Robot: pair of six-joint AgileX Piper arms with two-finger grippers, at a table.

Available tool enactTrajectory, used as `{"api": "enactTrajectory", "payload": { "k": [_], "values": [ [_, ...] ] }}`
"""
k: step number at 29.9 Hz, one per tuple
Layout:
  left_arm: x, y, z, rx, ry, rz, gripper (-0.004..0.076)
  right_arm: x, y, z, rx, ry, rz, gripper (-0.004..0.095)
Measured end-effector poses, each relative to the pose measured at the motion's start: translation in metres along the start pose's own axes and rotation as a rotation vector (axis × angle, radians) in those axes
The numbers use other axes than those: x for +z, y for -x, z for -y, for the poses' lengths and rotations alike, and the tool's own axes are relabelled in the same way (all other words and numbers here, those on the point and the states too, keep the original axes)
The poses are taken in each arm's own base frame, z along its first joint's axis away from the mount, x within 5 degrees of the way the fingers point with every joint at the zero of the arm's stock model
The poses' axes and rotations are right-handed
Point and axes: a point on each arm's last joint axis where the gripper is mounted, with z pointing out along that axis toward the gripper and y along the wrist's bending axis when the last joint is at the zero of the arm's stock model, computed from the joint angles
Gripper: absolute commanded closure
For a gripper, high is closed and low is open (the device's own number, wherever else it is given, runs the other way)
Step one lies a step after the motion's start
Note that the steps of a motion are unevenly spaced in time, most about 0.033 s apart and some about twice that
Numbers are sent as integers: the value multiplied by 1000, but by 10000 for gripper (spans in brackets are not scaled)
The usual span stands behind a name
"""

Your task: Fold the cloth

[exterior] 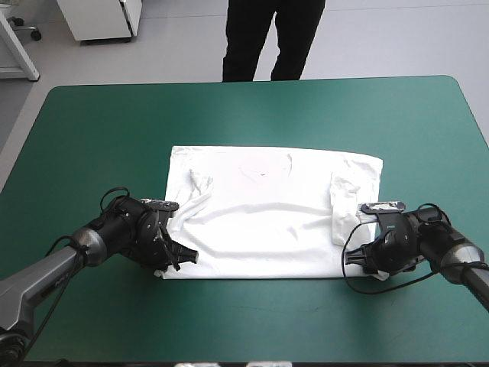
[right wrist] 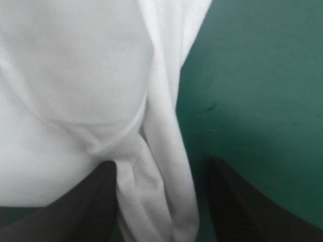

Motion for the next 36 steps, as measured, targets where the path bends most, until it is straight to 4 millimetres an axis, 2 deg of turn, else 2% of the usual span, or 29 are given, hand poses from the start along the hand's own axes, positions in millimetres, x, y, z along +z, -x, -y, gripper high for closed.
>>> {"api": "enactTrajectory", "payload": {
  "k": [4, 13, 16, 19, 25, 31, 36],
  "values": [
    [0, 0, 0, 0, 0, 0, 733, 2, 2, -3, 7, 22, -22, 919],
    [-2, 0, 0, 0, -2, 6, 733, 0, 2, -5, 32, 48, -46, 925],
    [-6, -2, -1, -2, -9, 23, 733, -6, 1, -5, 30, 50, -33, 925],
    [-11, -6, -3, 5, -6, 49, 733, -16, -8, -3, 12, 29, -74, 925],
    [-39, -18, -7, -2, -44, 131, 733, -55, -15, -1, 6, 32, -34, 925],
    [-65, -32, -10, -9, -77, 191, 733, -78, -16, -1, 17, 34, -12, 925],
    [-90, -24, -9, 9, -96, 261, 733, -95, -8, -3, 22, 49, 31, 925]
  ]
}}
